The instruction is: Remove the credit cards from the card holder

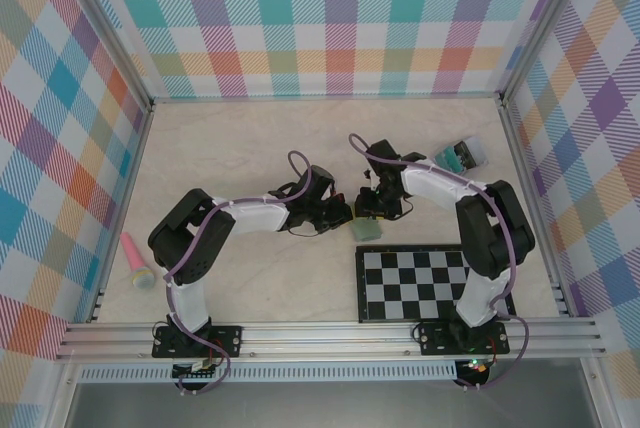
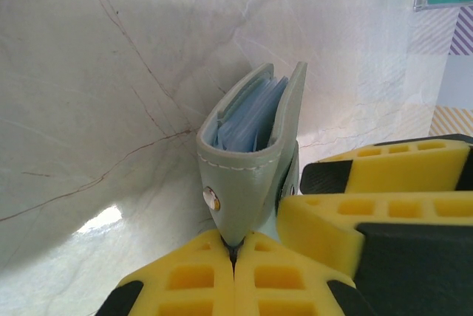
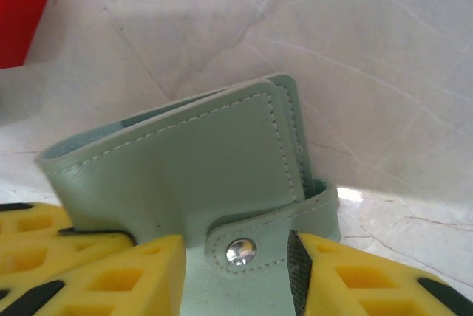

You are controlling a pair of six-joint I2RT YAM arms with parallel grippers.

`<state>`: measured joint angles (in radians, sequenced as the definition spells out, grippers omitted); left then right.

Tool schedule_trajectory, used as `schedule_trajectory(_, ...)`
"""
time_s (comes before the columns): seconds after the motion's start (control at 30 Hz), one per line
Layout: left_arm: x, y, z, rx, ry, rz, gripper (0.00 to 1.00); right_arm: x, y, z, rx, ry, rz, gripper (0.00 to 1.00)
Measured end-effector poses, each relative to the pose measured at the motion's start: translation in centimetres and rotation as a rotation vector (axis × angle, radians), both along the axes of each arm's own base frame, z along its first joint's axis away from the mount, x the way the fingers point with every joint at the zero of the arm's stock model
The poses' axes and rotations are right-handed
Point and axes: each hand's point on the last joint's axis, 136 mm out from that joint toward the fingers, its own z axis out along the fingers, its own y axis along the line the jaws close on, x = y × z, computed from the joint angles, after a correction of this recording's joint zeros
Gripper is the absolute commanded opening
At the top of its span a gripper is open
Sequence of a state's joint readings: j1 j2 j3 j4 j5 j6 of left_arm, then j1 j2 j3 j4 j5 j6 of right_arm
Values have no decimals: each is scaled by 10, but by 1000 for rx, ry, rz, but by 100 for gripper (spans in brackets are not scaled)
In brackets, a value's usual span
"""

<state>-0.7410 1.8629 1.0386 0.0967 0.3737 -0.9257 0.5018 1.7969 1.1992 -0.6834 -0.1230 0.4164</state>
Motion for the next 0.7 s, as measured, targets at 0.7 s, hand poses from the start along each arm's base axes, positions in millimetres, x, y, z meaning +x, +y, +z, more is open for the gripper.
schedule_trajectory(0.7, 3, 1, 7, -4, -32, 15, 0, 6, -22, 5, -131, -70, -61, 29)
